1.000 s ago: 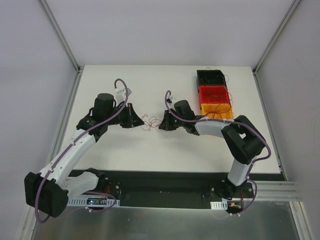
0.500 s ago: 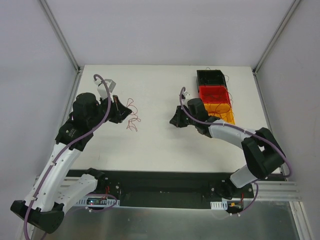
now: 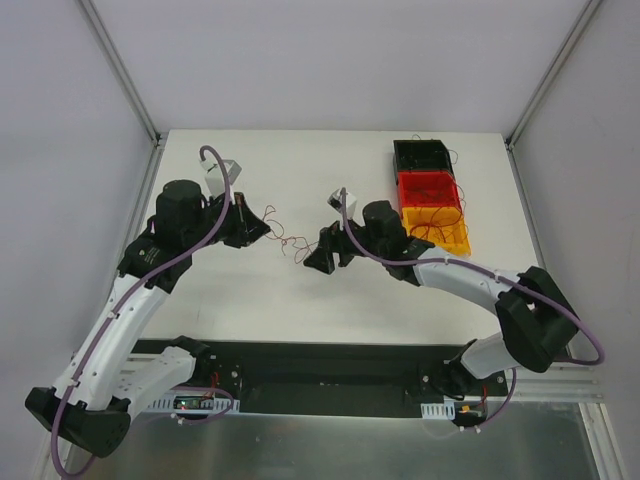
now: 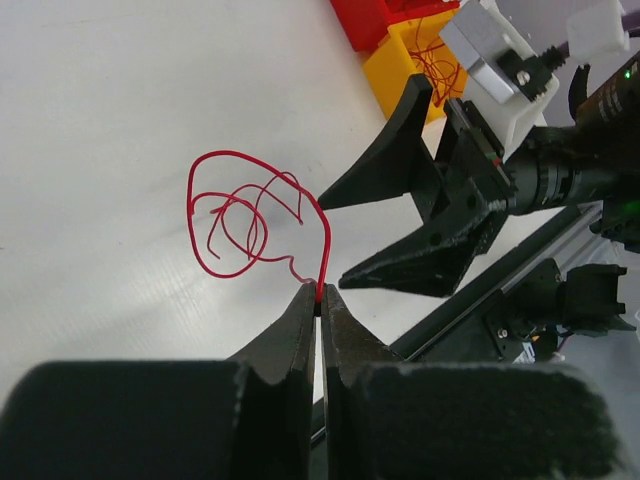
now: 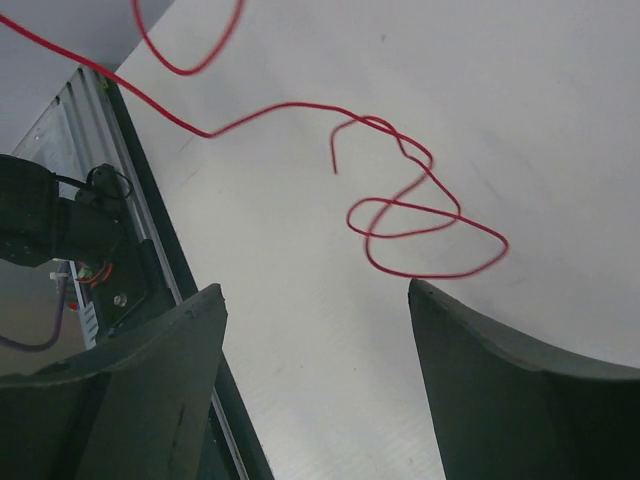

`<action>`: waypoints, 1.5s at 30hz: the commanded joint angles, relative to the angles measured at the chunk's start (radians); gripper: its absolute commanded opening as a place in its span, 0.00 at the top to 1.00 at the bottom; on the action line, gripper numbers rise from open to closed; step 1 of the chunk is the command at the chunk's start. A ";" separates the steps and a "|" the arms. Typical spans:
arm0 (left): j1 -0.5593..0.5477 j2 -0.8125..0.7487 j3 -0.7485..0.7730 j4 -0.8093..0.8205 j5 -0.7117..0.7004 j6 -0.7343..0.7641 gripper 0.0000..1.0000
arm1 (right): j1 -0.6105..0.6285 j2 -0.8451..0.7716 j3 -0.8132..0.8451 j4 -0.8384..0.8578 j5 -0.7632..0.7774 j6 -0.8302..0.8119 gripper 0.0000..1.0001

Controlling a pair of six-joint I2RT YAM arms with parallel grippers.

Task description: Untangle the cables

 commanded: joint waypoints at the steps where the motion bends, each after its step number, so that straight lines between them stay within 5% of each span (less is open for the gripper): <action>1: -0.007 0.027 0.052 0.017 0.080 -0.046 1.00 | 0.069 -0.048 0.057 0.119 0.057 -0.066 0.24; 9: -0.008 0.071 0.041 0.042 0.138 -0.099 1.00 | 0.166 -0.057 0.120 0.128 0.223 -0.124 0.27; 17: -0.008 0.087 0.033 0.079 0.179 -0.129 1.00 | 0.173 -0.002 0.175 0.174 0.175 -0.077 0.51; 23: -0.007 0.100 0.032 0.111 0.215 -0.142 1.00 | 0.173 -0.003 0.175 0.201 0.134 -0.046 1.00; 24: -0.007 0.103 0.035 0.114 0.216 -0.140 1.00 | 0.173 -0.013 0.172 0.198 0.135 -0.020 1.00; 25: -0.007 0.105 0.041 0.114 0.219 -0.137 0.93 | 0.167 -0.026 0.166 0.182 0.146 -0.012 1.00; 27: -0.007 0.096 0.040 0.114 0.201 -0.137 0.55 | 0.150 -0.077 0.154 0.116 0.193 -0.006 1.00; 29: -0.005 0.067 0.030 0.114 0.167 -0.126 0.33 | 0.118 -0.158 0.142 0.024 0.242 -0.005 1.00; 39: -0.001 -0.068 -0.031 0.114 0.035 -0.017 0.20 | -0.215 -0.502 0.206 -0.478 0.395 0.008 1.00; 45: -0.001 -0.050 -0.034 0.112 0.069 -0.010 0.20 | -0.442 -0.533 0.218 -0.530 0.427 -0.075 1.00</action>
